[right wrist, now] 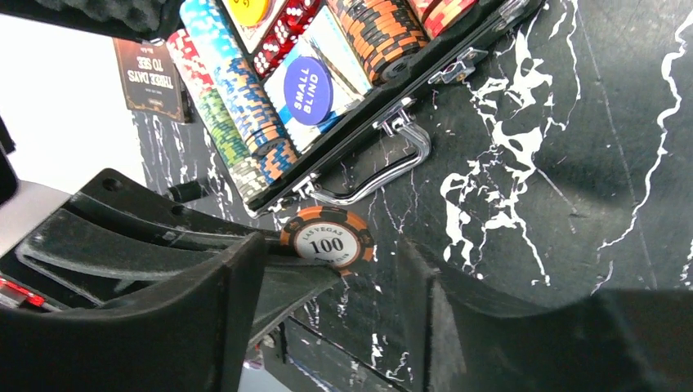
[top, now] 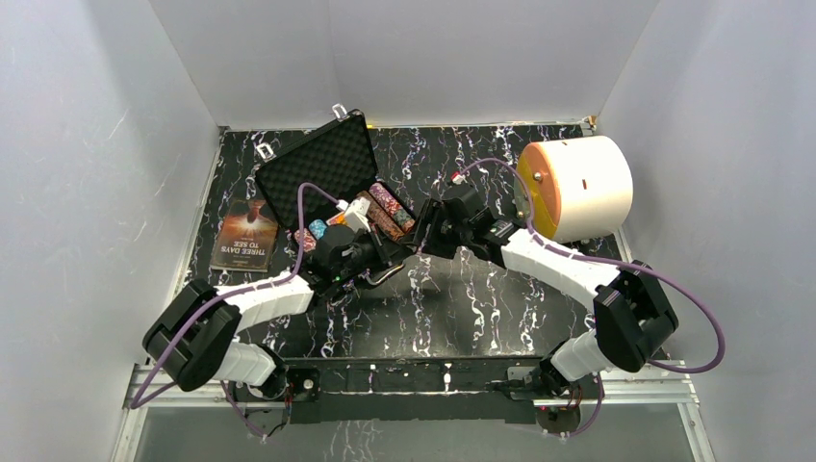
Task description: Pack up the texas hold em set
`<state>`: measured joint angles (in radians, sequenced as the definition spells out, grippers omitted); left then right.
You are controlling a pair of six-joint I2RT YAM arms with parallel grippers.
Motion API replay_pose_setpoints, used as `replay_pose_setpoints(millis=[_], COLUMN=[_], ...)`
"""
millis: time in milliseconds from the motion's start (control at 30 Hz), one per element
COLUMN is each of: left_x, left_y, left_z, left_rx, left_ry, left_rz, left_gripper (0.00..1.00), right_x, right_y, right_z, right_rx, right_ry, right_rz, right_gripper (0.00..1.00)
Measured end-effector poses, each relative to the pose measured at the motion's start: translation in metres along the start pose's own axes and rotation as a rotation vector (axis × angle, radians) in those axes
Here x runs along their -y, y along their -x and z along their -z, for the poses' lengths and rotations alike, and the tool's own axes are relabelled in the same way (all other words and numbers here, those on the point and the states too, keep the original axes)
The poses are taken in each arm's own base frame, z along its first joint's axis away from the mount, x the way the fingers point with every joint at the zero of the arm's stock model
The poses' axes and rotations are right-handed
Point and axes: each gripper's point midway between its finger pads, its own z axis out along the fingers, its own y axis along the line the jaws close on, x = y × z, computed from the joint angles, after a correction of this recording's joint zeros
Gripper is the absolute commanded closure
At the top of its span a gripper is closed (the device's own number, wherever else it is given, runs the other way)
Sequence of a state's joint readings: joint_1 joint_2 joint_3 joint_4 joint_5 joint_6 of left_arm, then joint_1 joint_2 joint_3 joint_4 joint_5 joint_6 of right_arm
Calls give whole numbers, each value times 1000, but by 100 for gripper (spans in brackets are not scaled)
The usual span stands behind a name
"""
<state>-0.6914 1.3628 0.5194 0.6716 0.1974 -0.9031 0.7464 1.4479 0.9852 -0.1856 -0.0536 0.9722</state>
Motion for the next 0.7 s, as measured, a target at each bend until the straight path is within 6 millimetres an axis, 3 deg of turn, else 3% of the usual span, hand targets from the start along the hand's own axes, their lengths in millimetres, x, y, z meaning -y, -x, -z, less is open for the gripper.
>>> replay_pose_setpoints(millis=[200, 433, 567, 700], left_x=[-6, -21, -31, -40], left_y=[5, 35, 47, 43], left_z=[0, -1, -12, -19], left_rx=[-38, -114, -219, -352], left_ry=[55, 156, 205, 200], left_rz=[-129, -324, -464, -598], left_gripper=[100, 100, 100, 100], right_x=[1, -27, -17, 6], right_y=[13, 36, 25, 4], right_z=[9, 58, 54, 45], right_rx=[27, 184, 157, 86], right_ry=[24, 183, 189, 160], right_rz=[82, 230, 274, 282], right_gripper=[19, 19, 19, 19])
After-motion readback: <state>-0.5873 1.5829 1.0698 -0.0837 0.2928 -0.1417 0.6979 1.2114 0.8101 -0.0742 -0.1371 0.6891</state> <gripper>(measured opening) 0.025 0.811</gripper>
